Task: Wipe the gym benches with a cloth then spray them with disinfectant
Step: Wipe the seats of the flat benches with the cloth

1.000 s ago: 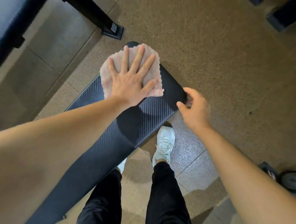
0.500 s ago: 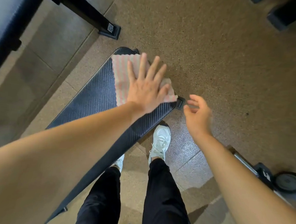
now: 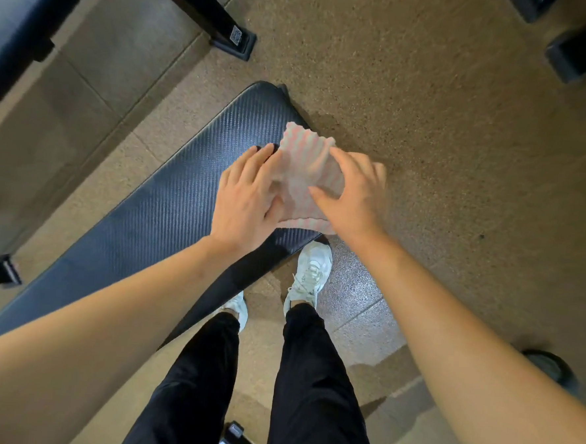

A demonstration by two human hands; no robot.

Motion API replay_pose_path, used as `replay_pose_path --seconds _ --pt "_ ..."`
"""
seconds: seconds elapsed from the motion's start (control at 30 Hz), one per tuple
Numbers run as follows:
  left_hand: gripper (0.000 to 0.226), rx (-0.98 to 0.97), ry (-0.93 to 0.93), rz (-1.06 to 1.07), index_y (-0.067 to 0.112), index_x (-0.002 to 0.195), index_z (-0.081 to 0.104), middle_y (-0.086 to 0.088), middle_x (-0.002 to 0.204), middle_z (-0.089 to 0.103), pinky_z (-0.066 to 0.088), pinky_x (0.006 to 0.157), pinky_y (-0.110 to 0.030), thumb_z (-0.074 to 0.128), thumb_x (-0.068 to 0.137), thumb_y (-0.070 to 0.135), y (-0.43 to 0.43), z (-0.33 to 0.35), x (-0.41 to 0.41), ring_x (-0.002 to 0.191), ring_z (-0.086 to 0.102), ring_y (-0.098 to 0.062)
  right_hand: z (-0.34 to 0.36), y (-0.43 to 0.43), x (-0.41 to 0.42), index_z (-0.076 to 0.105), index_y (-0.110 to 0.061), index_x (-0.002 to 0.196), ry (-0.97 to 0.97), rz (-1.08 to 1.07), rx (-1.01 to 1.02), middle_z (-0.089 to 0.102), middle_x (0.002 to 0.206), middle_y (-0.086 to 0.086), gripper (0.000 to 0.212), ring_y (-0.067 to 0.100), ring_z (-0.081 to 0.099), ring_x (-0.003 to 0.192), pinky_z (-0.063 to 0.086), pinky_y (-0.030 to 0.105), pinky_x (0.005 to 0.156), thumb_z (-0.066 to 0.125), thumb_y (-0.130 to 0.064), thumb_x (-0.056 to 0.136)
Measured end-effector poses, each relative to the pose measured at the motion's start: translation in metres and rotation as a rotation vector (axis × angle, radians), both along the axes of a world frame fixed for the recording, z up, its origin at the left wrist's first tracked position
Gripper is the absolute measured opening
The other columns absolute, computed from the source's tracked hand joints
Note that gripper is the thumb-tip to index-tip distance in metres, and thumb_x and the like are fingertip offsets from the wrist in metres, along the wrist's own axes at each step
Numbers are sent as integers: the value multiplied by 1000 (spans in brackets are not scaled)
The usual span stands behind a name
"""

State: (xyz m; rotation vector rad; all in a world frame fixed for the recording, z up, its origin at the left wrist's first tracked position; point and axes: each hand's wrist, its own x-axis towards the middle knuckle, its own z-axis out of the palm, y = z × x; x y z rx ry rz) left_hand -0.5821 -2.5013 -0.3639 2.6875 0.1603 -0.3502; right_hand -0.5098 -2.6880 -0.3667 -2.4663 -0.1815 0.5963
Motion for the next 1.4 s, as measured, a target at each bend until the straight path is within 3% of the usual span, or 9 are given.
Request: replay_pose_path --seconds 0.13,0.23,0.37,0.47,0.53,0.77,1.0,1.13,1.4 --pt "66 168 146 84 17 155 39 -12 165 33 30 116 -56 44 96 46 20 2 -9 151 27 -39 1 16 -10 29 -44 155 20 218 -290 40 145 1 100 33 39 116 44 45 90 72 -74 70" --pt "71 159 217 66 19 159 32 -10 169 24 27 119 -60 49 97 49 22 3 -10 155 18 -40 -2 9 -8 17 -49 157 70 294 -279 39 142 4 98 35 43 109 52 49 87 73 -64 77" --pt "83 116 262 54 20 162 24 -10 171 17 20 123 -62 58 93 52 23 5 -7 156 10 -40 3 -16 18 41 -37 153 172 251 -126 60 116 5 70 25 54 99 52 40 84 73 -33 90" --pt "89 137 290 12 19 162 20 -10 171 13 18 125 -61 61 90 53 25 7 -8 156 8 -41 4 -41 40 76 -12 102 347 113 -42 70 84 12 13 19 55 78 48 31 70 71 -9 90" --pt "92 148 298 -7 18 162 19 -11 171 13 18 124 -61 63 89 52 26 9 -7 156 9 -42 4 -58 55 62 2 76 428 -4 -14 60 69 17 13 18 45 71 37 30 60 66 -1 88" --pt "95 123 309 -15 16 163 17 -13 171 10 14 123 -63 65 88 49 25 9 -7 156 5 -43 17 -64 88 66 0 103 523 -379 164 62 88 11 11 15 56 75 45 29 67 66 -1 92" --pt "95 102 292 -28 14 162 19 -14 171 11 14 122 -65 67 87 46 27 9 -10 155 6 -45 29 -35 91 60 -23 137 1287 -268 203 67 132 -2 46 23 64 120 52 64 92 38 -50 106" --pt "96 84 277 -37 14 162 18 -14 170 12 15 122 -65 69 87 46 29 10 -10 155 7 -45 30 -21 107 60 -15 138 1298 -274 157 63 135 12 60 36 62 122 52 59 99 33 -58 104" --pt "94 42 262 -46 17 163 18 -11 172 9 14 125 -59 69 89 47 37 12 -13 157 5 -40 30 34 110 66 -25 113 1000 -229 -22 61 114 0 19 26 61 108 61 41 84 54 -29 99"
